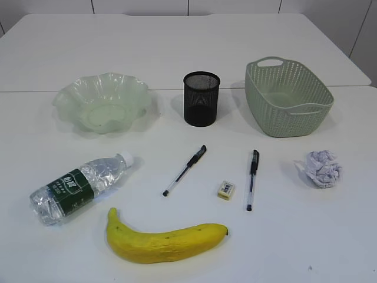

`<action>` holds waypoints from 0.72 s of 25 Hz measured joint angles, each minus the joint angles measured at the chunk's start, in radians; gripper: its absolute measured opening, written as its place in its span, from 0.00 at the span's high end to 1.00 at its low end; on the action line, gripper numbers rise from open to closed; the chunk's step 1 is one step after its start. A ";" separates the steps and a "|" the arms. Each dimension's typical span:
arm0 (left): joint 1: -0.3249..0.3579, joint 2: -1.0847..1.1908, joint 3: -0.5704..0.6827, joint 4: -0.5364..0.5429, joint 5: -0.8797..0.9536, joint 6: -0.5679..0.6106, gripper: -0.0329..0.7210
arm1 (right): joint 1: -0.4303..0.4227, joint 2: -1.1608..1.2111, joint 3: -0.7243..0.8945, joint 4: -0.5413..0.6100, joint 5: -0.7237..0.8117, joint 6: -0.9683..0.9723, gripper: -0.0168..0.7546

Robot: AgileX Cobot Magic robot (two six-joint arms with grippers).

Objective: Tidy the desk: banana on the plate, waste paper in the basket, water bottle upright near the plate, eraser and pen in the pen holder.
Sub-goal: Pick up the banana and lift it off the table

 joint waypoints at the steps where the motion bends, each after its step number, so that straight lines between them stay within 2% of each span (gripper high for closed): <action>1: 0.000 0.000 0.000 0.000 0.000 0.000 0.20 | 0.000 0.000 0.000 0.000 0.000 0.000 0.24; 18: 0.000 0.000 0.000 0.000 0.000 0.000 0.20 | 0.000 0.000 0.000 0.000 0.000 0.000 0.24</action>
